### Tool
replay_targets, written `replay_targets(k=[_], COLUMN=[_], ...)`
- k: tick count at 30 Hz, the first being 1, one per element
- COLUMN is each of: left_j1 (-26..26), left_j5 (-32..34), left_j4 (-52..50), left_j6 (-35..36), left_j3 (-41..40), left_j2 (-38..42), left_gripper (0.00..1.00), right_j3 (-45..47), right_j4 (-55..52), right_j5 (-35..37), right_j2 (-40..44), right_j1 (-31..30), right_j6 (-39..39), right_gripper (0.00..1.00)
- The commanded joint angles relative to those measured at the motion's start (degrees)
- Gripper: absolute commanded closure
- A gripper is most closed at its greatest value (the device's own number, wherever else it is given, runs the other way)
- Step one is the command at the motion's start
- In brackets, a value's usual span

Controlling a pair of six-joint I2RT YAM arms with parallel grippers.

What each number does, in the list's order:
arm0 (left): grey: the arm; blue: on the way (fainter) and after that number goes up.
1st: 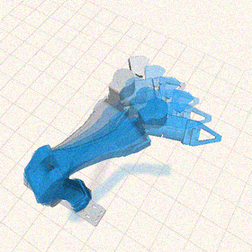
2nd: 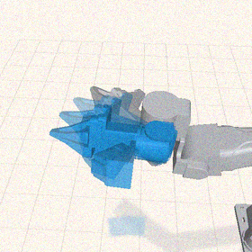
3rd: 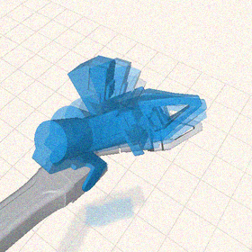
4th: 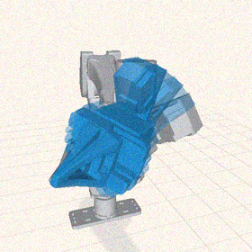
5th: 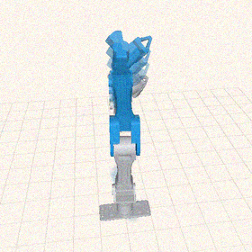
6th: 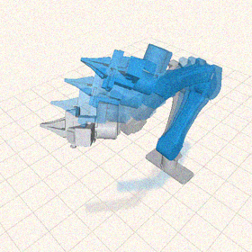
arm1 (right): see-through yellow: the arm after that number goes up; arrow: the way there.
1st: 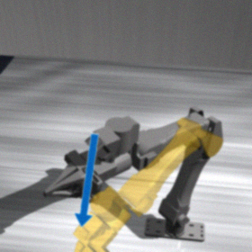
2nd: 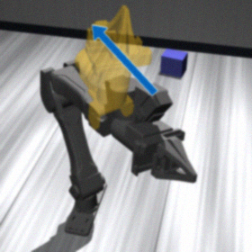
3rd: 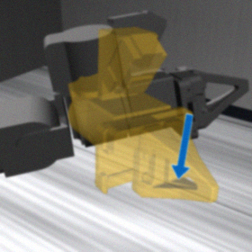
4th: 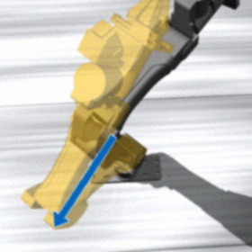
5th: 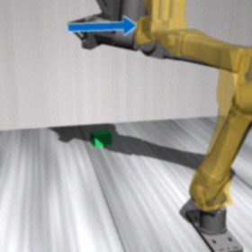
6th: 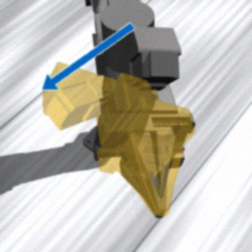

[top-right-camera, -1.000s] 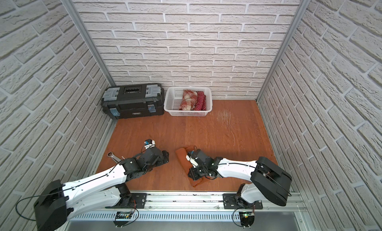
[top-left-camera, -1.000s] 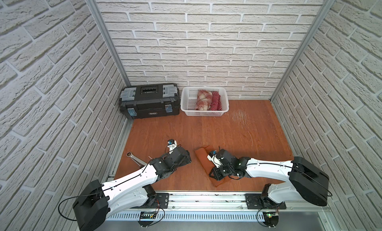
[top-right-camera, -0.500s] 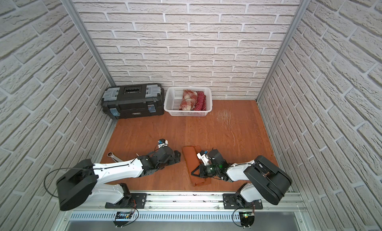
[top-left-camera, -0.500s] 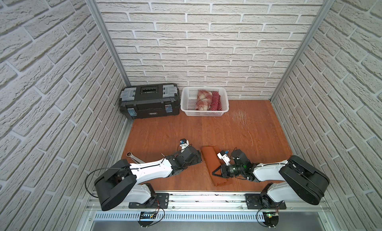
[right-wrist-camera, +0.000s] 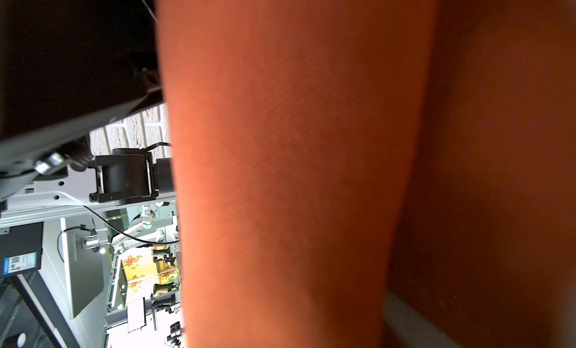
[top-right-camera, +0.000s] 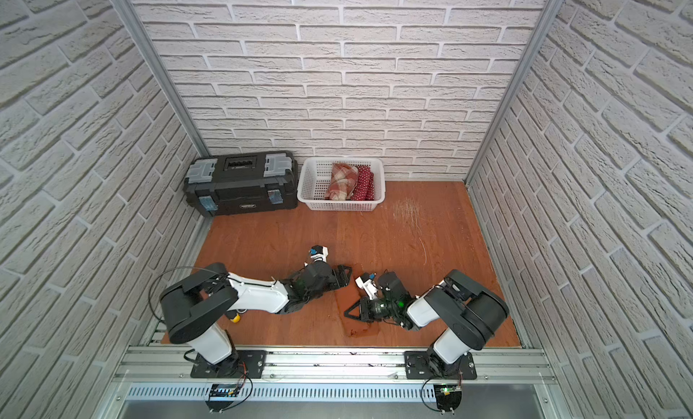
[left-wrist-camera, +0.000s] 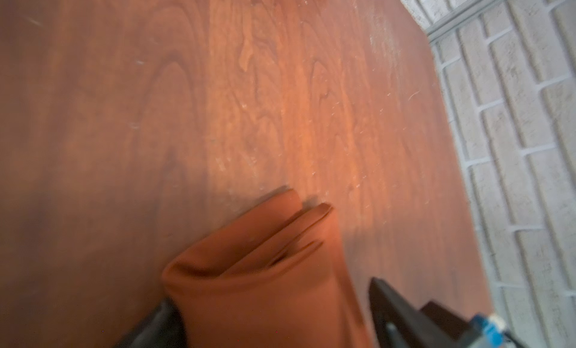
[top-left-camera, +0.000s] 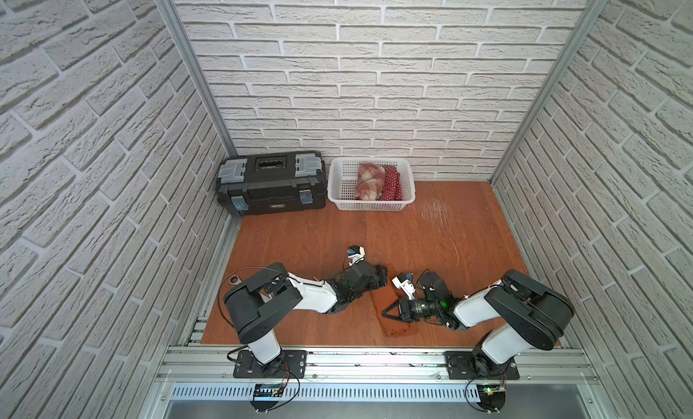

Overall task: Roll up the skirts
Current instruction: Roll the skirt at the center of the board.

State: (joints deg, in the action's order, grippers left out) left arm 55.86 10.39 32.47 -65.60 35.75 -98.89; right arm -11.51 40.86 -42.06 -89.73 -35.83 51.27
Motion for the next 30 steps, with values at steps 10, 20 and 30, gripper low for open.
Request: replay_targets(k=[10,20,30], left_j1=[-1.1,7.8,11.7], left_j5=[-2.9,19.6,27.1], left_j4=[2.6,-22.3,-32.4], left_j6=[1.7,7.8,-1.8], left_j3=[-3.6,-1.9,-1.2], left_j2=[0.2,12.3,10.6], left_gripper=[1.0,1.0,1.0], right_j3=[-6.0,-19.6,-37.4], right_j4=[-41.5,-75.8,-91.7], right_j5=[19.2,45.6,87.9], right_j2=[14.2,36.3,13.7], right_j1=[-0.8,-13.9,-54.0], right_j6=[-13.3,-17.6,-1.3], right_gripper=[0.57,0.0,0.07])
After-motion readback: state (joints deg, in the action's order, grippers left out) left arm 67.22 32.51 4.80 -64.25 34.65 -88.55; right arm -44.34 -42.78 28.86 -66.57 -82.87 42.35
